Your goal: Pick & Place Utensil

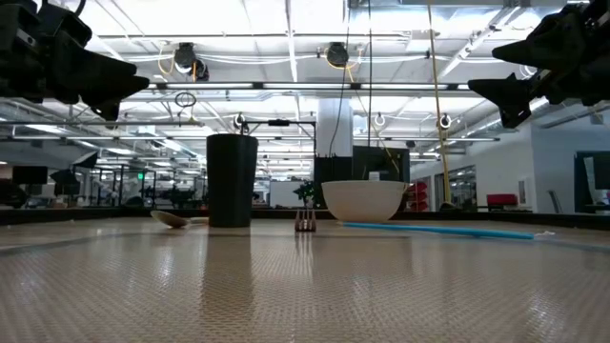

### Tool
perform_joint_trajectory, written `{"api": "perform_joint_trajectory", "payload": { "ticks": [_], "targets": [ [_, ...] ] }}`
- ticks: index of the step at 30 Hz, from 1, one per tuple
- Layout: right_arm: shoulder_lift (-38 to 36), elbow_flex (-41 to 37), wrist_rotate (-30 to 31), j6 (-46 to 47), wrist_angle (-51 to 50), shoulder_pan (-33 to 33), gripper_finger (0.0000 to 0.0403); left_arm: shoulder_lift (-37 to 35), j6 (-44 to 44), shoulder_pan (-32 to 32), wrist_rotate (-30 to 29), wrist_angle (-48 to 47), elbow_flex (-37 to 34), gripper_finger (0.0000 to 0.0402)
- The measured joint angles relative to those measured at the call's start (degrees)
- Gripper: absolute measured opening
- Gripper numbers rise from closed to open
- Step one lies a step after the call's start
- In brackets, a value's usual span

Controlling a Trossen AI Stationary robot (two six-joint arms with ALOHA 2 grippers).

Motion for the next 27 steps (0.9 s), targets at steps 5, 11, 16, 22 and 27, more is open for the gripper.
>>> {"api": "perform_joint_trajectory", "payload": {
  "ticks": [5,11,16,22,27],
  "targets": [
    [0.00,0.01,0.02,5.92,3.76,0.00,0.0265,0.02,-0.92,0.01,-0.92,0.39,-0.02,0.0152],
    [0.00,-0.01,0.02,18.09,9.51,0.00,0.0265,0.02,-8.47,0.00,-2.58,8.00,-0.07,0.0152],
    [0.00,-0.01,0.05,23.67,14.90,0.00,0.0265,0.00,-17.11,0.00,-2.62,15.59,-0.07,0.0152],
    [0.00,-0.01,1.90,30.14,18.00,-0.02,0.0265,0.00,-19.99,0.00,-2.48,21.82,-0.04,0.0152],
    [0.01,-0.01,5.38,33.73,18.24,-0.02,0.0265,0.00,-33.20,0.00,-2.11,26.41,-0.04,0.0152]
  ]
}}
